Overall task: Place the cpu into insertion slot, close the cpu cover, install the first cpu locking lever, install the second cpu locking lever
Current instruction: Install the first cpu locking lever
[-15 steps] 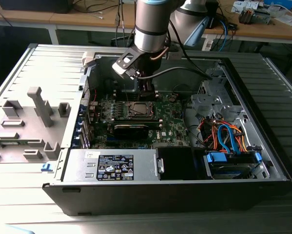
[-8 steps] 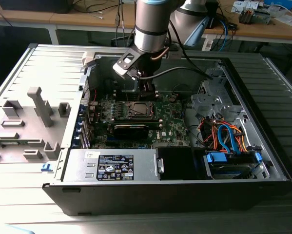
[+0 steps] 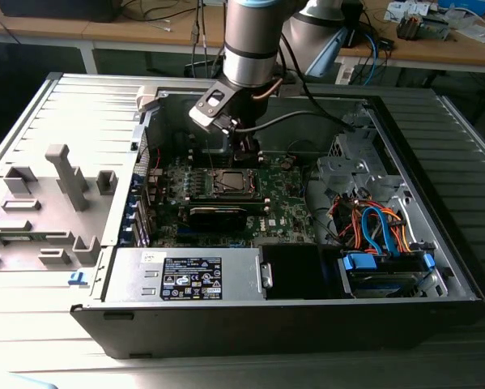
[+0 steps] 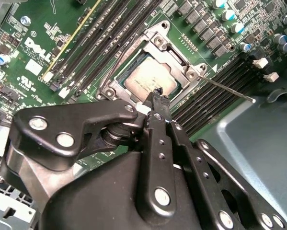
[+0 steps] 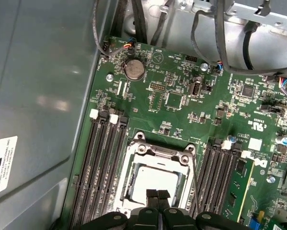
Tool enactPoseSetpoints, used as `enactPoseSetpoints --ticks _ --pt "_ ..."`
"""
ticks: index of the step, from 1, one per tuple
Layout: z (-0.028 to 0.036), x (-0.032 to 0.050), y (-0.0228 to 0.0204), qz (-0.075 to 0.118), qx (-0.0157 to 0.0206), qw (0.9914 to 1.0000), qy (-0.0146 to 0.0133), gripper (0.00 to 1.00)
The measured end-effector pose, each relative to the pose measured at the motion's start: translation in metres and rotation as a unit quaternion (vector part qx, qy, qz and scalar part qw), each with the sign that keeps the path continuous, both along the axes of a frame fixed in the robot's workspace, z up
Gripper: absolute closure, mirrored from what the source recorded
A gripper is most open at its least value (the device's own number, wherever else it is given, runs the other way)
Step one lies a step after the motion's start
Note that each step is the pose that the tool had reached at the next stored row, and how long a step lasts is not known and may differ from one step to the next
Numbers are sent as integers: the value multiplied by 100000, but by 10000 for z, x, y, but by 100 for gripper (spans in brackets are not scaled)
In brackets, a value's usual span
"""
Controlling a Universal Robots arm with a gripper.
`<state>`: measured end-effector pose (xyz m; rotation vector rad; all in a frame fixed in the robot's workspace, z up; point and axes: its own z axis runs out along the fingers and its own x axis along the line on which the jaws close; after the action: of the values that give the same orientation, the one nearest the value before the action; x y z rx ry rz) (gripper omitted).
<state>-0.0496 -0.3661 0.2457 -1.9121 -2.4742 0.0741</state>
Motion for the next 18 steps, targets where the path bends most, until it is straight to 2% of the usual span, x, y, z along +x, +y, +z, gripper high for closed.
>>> enactPoseSetpoints --ticks 7,18 --pt "0 0 0 3146 1 99950 0 89" --pt "0 0 0 6695 2 99776 -2 89"
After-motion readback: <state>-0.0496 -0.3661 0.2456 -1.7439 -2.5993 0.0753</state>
